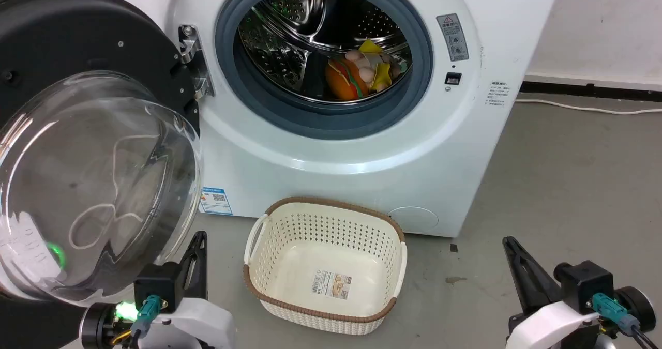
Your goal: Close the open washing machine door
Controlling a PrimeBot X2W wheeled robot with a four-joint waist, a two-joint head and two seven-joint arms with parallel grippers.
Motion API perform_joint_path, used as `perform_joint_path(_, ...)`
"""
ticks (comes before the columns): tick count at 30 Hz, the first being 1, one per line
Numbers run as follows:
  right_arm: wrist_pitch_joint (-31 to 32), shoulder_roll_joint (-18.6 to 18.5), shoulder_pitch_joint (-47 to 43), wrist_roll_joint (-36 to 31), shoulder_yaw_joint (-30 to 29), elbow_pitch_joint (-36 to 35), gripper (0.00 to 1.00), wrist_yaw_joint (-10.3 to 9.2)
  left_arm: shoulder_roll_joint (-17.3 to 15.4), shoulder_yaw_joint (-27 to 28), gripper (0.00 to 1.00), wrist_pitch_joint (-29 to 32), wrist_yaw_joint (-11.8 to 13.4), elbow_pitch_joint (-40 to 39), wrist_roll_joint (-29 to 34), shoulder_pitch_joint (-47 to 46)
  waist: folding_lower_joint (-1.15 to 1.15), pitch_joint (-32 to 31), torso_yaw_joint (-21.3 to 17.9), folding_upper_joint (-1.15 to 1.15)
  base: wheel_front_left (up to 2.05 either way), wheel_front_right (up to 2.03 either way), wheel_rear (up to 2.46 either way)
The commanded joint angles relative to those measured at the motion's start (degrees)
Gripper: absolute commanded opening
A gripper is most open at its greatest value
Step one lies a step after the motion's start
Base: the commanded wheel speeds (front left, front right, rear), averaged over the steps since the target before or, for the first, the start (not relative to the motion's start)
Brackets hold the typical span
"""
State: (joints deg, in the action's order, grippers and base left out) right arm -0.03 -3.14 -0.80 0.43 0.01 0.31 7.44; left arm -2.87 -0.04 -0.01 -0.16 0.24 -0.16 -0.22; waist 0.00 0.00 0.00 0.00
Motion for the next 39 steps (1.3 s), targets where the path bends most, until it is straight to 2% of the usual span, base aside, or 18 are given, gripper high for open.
perform_joint_path(1,0.03,0.26,0.8,-0.43,-0.01,-0.31,0.0,0.05,0.0,0.04,0.0,0.01,0.16,-0.24,0.16,0.22,0.0,0.0,0.0,0.0,0.0,0.0,0.0)
perform_joint_path(20,0.03,0.26,0.8,-0.43,-0.01,-0.31,0.0,0.05,0.0,0.04,0.0,0.01,0.16,-0.24,0.16,0.22,0.0,0.0,0.0,0.0,0.0,0.0,0.0)
perform_joint_path(21,0.0,0.0,0.0,0.0,-0.01,0.0,1.0,0.0,0.0,-0.02,1.0,0.0,0.0,0.0,0.0,0.0,0.0,0.0,0.0,0.0,0.0,0.0,0.0)
perform_joint_path(39,-1.83,0.02,-0.79,1.32,-0.88,-0.03,1.0,0.01,-0.08,-0.99,1.0,-1.85,0.18,0.38,-0.22,-0.01,0.0,-0.14,1.04,0.0,0.0,0.0,0.0)
